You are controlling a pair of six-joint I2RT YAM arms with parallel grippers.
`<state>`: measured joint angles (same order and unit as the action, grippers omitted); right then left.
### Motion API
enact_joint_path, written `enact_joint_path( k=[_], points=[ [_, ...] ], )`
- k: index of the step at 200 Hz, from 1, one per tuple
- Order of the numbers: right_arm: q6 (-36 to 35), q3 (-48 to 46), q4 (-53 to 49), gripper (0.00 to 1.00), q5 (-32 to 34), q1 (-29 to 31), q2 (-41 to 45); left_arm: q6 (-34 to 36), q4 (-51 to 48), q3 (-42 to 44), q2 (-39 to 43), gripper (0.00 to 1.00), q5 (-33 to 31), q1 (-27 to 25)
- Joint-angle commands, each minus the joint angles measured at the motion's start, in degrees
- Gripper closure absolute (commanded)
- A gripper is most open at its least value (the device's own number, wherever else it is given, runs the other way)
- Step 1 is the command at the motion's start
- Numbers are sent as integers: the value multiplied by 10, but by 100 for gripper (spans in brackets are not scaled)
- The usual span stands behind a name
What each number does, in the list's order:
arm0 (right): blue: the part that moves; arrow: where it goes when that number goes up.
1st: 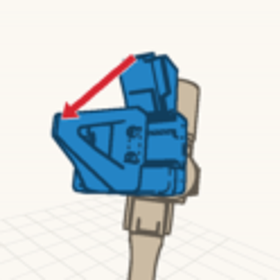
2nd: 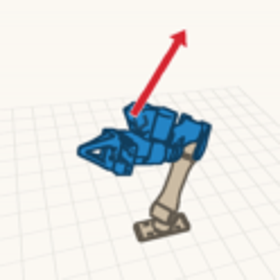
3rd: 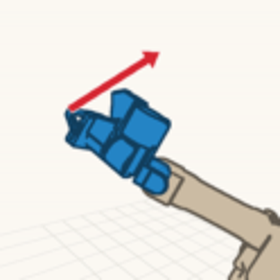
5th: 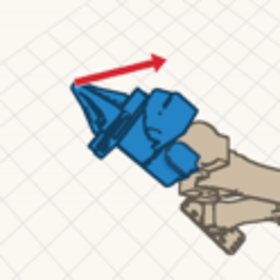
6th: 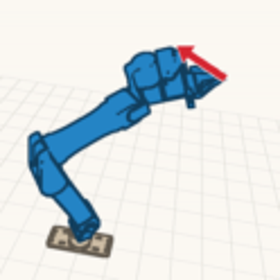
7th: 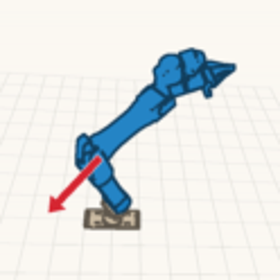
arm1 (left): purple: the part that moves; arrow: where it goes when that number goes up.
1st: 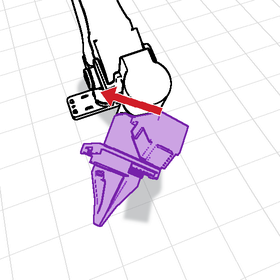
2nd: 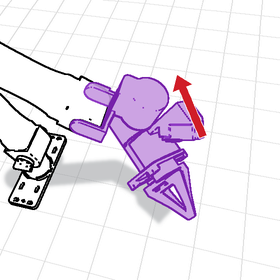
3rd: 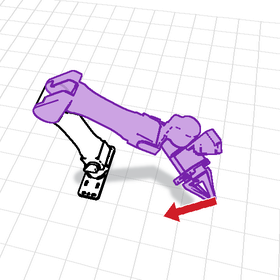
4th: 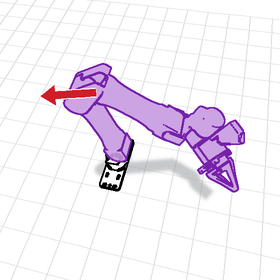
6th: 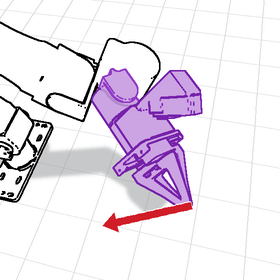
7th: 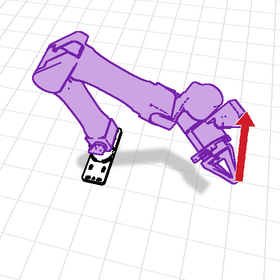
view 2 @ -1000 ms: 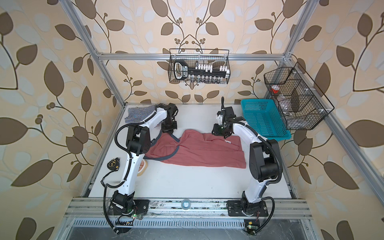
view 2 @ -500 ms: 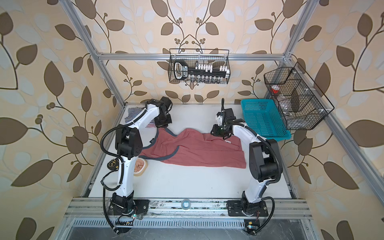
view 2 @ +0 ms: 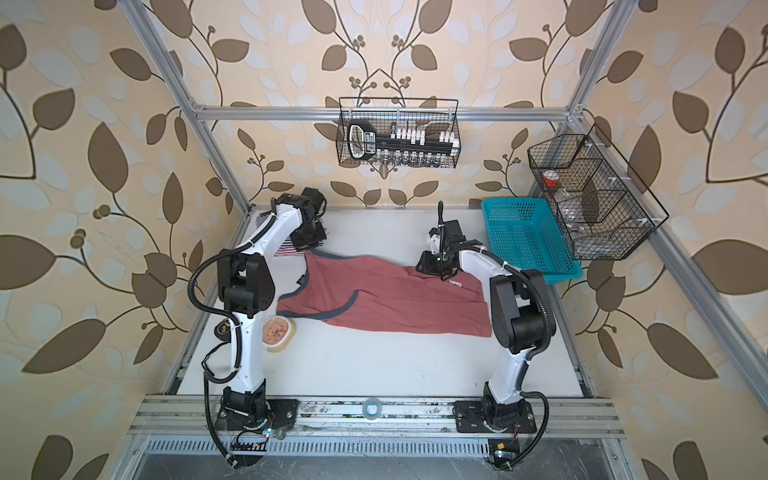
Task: Fold and stack the tank tops
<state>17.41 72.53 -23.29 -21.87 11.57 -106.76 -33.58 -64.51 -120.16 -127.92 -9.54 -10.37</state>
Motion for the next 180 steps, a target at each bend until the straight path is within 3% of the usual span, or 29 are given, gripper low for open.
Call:
enact_joint_path(
  k=[1, 44, 86, 141, 180],
  points=[
    [24, 12, 33, 61, -44, -1, -27, -6, -9, -22, -15, 100, -17, 5],
    [94, 78, 75, 60, -131, -3, -98, -5, 16, 10, -15, 100, 2, 5],
    [119, 125, 73, 60, -169, 27, -153, 2, 17, 17, -16, 99, -6, 5],
    [137, 62, 128, 60, -218, 58, -132, 9, 15, 15, -19, 99, -7, 6],
    [97, 7, 128, 60, -241, 76, -96, 11, 11, 16, -20, 98, -11, 6]
  ],
)
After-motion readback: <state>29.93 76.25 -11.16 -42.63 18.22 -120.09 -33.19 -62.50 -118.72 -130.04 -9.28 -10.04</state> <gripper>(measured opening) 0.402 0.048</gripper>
